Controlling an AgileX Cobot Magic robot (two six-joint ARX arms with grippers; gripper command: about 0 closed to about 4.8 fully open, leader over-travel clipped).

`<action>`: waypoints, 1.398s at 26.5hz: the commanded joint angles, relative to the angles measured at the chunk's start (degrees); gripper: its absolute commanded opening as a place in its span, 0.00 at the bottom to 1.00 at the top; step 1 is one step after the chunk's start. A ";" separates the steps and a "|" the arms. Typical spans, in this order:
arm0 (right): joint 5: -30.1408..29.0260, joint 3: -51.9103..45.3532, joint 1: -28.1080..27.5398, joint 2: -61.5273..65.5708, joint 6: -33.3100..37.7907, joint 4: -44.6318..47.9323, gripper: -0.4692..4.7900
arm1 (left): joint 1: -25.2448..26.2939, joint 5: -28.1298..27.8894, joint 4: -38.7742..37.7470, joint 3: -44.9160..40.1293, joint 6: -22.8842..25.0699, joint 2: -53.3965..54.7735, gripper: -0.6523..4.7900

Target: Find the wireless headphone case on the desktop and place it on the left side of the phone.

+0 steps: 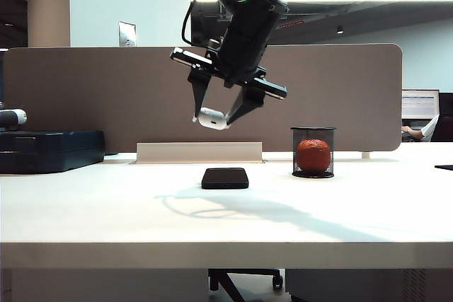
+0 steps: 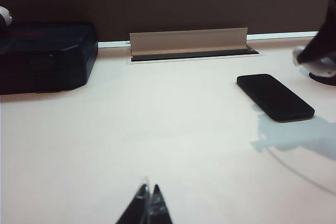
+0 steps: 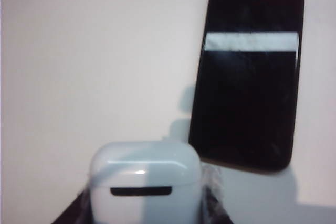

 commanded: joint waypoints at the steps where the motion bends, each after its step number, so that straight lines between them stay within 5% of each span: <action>1: -0.15 0.24 0.07 -0.37 -0.22 5.16 0.46 | 0.09 0.17 0.35 0.11 -0.22 0.04 0.11; 17: -3.04 1.14 -0.20 6.54 -2.05 15.80 0.40 | 0.09 0.20 0.33 0.11 -0.22 0.04 0.11; 31: -4.83 27.69 -0.28 24.20 -2.69 3.37 0.40 | 0.11 0.20 0.35 0.11 -0.22 0.04 0.11; 37: -3.76 29.51 -0.37 27.23 -2.69 3.30 0.40 | 0.11 0.17 0.35 0.11 -0.22 0.04 0.11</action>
